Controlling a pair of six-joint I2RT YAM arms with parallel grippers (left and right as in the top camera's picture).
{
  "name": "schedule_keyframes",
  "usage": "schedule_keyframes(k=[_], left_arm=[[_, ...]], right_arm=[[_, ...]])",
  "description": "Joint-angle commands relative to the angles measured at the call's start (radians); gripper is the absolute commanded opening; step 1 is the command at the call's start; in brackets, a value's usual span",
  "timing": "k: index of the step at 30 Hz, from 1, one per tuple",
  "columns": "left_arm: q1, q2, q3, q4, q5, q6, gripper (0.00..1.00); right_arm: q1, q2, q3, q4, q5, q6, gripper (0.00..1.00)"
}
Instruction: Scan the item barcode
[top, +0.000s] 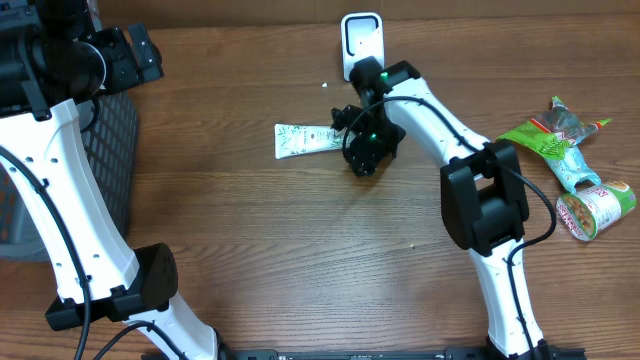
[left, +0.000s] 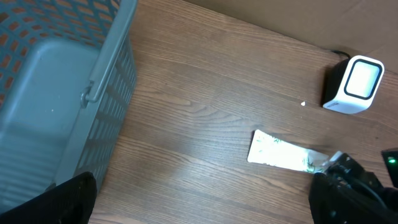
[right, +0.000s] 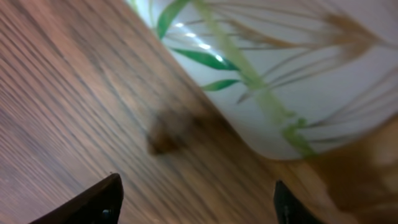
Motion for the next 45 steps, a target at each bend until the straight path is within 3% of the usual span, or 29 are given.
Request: schedule_keyframes(k=[1, 8, 13, 20, 25, 34, 45], left_arm=[[0.002, 0.0, 0.0, 0.002, -0.011, -0.014, 1.0], [0.002, 0.0, 0.0, 0.002, -0.011, -0.013, 1.0], [0.002, 0.0, 0.0, 0.002, -0.011, -0.013, 1.0], [0.002, 0.0, 0.0, 0.002, -0.011, -0.013, 1.0], [0.002, 0.0, 0.0, 0.002, -0.011, -0.013, 1.0], [0.002, 0.0, 0.0, 0.002, -0.011, -0.014, 1.0], [0.002, 0.0, 0.0, 0.002, -0.011, -0.013, 1.0]], right_arm=[[0.024, 0.0, 0.058, 0.001, 0.082, 0.026, 0.81], [0.032, 0.0, 0.228, -0.104, 0.251, 0.013, 0.84], [0.042, 0.0, 0.293, -0.089, 0.327, -0.157, 0.88], [0.045, 0.001, 0.286, 0.076, 0.198, -0.323, 0.97], [0.032, 0.013, 0.285, 0.16, 0.162, -0.351, 1.0], [0.019, 0.067, 0.281, 0.165, 0.036, -0.401, 1.0], [0.017, 0.106, 0.273, 0.094, 0.034, -0.388, 1.0]])
